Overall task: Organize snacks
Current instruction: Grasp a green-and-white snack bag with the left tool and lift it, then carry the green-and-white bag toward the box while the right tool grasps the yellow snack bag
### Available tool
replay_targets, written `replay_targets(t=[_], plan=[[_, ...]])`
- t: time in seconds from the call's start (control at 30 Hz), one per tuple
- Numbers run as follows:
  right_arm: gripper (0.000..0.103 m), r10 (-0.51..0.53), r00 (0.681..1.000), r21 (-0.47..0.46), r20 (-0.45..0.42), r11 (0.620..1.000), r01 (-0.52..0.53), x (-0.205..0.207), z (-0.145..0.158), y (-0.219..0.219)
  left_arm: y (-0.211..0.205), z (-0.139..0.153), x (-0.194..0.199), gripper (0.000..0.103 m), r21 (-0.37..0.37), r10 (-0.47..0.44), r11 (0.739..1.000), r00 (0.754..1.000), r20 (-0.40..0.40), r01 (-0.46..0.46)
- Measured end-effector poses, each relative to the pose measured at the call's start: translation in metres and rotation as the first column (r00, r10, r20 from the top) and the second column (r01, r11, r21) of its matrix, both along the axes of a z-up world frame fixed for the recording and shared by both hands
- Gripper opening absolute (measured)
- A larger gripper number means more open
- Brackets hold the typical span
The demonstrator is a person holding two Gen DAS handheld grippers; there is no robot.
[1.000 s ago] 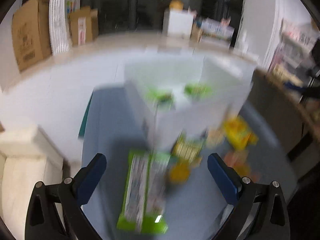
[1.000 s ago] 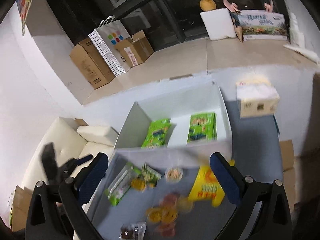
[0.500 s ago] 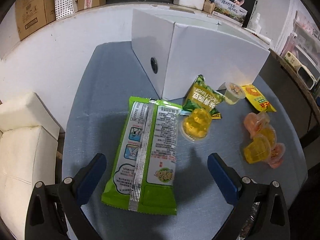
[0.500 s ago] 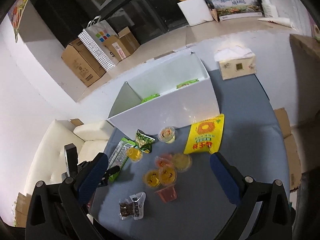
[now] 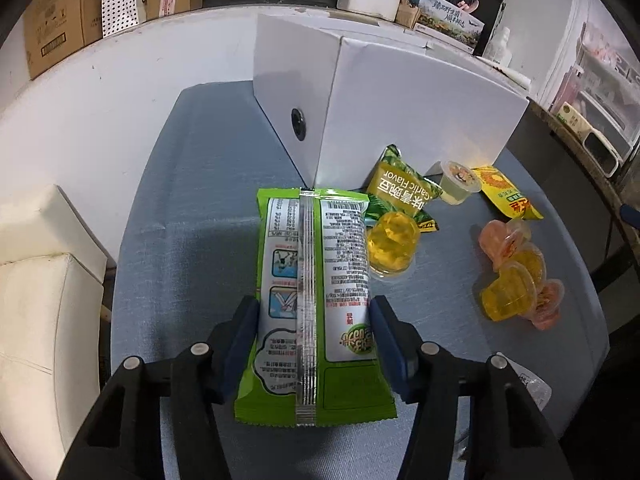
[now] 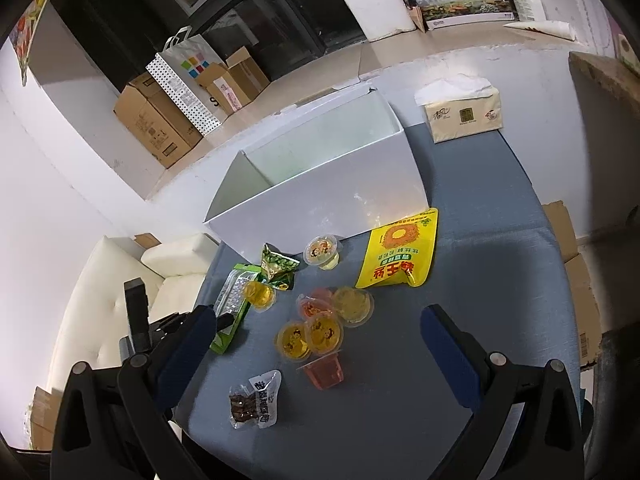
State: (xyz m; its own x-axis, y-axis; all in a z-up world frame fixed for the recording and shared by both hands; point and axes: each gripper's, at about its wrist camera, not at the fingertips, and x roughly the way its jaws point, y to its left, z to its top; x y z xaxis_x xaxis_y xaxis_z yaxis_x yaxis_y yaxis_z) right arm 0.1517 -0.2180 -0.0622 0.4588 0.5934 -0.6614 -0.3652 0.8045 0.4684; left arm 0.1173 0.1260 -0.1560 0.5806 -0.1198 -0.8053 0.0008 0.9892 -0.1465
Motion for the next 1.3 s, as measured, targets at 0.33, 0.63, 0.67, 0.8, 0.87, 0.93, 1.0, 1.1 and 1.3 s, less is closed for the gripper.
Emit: replay_targets(t=[0.33,0.63,0.67,0.8,0.87,0.93,1.0,1.1,1.3], plan=[[0.103,-0.044,0.998,-0.128,-0.037,0.991,0.039,0.033,-0.029,0.008,0.003,0.029,-0.019,0.062,-0.036,0.016,0.999,0.997,0.081,-0.013],[0.103,-0.097,0.994,-0.312,-0.058,0.947,0.075,0.111,-0.075,0.048,-0.008,0.106,-0.035,0.062,-0.032,0.008,0.999,0.963,0.269,0.001],[0.103,-0.110,0.992,-0.337,-0.064,0.938,0.082,0.117,-0.080,0.053,-0.008,0.112,-0.035,0.062,-0.036,0.008,0.999,0.959,0.285,0.002],[0.103,-0.133,0.985,-0.405,-0.108,0.911,0.079,0.131,-0.100,0.065,-0.009,0.127,-0.031,0.062,-0.050,0.006,0.999,0.948,0.317,0.010],[0.103,-0.119,0.984,-0.416,-0.134,0.908,0.053,0.132,-0.110,0.071,-0.013,0.129,-0.029,0.062,-0.058,-0.001,0.998,0.946,0.325,0.021],[0.094,-0.104,0.989,-0.474,-0.106,0.880,0.041,0.128,-0.114,0.079,-0.016,0.129,-0.028,0.062,-0.056,-0.007,0.998,0.946,0.323,0.027],[0.084,-0.089,0.994,-0.538,-0.066,0.842,0.040,0.121,-0.115,0.087,-0.019,0.128,-0.027,0.062,-0.062,-0.012,0.997,0.947,0.321,0.034],[0.076,-0.058,0.996,-0.529,-0.066,0.849,0.014,0.113,-0.113,0.084,-0.021,0.125,-0.027,0.062,-0.071,-0.018,0.997,0.948,0.318,0.043],[0.046,-0.006,0.993,-0.433,-0.119,0.900,-0.046,0.084,-0.102,0.053,-0.027,0.120,-0.028,0.062,-0.079,-0.035,0.995,0.950,0.311,0.062]])
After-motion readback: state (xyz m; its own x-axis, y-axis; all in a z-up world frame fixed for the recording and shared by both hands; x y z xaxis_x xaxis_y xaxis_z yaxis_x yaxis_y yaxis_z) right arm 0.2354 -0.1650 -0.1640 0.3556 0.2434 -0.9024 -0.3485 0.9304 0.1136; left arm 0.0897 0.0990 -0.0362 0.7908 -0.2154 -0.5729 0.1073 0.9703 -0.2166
